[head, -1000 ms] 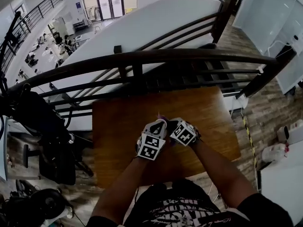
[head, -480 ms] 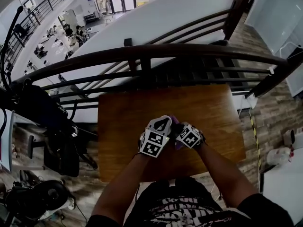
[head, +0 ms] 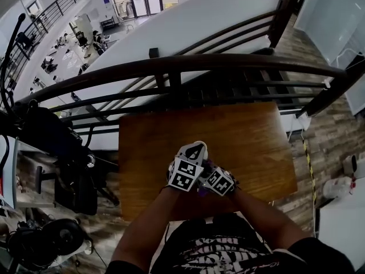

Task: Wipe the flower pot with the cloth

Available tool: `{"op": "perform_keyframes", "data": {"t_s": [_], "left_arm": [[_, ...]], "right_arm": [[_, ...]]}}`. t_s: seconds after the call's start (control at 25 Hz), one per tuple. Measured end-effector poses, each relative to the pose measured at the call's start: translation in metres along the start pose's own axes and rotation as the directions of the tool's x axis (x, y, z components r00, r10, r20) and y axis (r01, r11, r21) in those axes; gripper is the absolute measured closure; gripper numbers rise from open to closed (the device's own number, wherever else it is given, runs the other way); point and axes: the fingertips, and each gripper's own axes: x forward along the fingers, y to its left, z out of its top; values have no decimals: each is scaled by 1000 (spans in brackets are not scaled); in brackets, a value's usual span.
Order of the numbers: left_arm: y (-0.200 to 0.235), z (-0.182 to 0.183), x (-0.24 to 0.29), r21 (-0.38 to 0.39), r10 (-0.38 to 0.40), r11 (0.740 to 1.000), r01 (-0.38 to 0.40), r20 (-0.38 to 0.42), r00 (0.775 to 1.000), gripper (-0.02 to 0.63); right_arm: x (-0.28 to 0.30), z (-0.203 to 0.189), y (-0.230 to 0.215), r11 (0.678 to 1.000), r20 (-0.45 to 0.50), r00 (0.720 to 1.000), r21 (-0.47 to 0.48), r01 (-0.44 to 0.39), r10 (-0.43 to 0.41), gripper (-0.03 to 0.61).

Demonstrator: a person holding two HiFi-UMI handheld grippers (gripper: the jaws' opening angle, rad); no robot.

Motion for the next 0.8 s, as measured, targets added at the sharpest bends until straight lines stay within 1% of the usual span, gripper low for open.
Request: {"op": "perform_keyframes", "data": {"t_s": [0.12, 0.2, 0.36, 0.48, 0.56, 0.68, 0.8], "left_arm": [[-2, -1, -1, -6, -3, 1000, 3, -10, 1000, 615], [-2, -1, -1, -12, -10, 1000, 9, -18, 1000, 615], [-1, -2, 0, -19, -22, 1000, 21, -21, 1000, 615], [-1, -3, 1, -26, -25, 999, 25, -19, 999, 615], [-2, -4, 1, -20, -36, 999, 36, -24, 999, 615], [-3, -3, 1, -12, -52, 999, 52, -23, 998, 615], [-2, -4, 2, -17, -47, 999, 47, -19, 999, 615]], "right_arm": [[8, 24, 5, 999, 44, 999, -29, 17, -16, 502], [14, 34, 6, 999, 70, 997, -22, 36, -35, 502], [24, 43, 6, 996, 115, 989, 26, 89, -91, 502], [32, 45, 5, 991, 129, 984, 74, 114, -123, 502], [39, 46, 6, 990, 145, 982, 85, 108, -120, 502], [43, 53, 10, 994, 162, 983, 82, 71, -84, 502], [37, 54, 12, 995, 169, 984, 86, 42, -56, 502]]}}
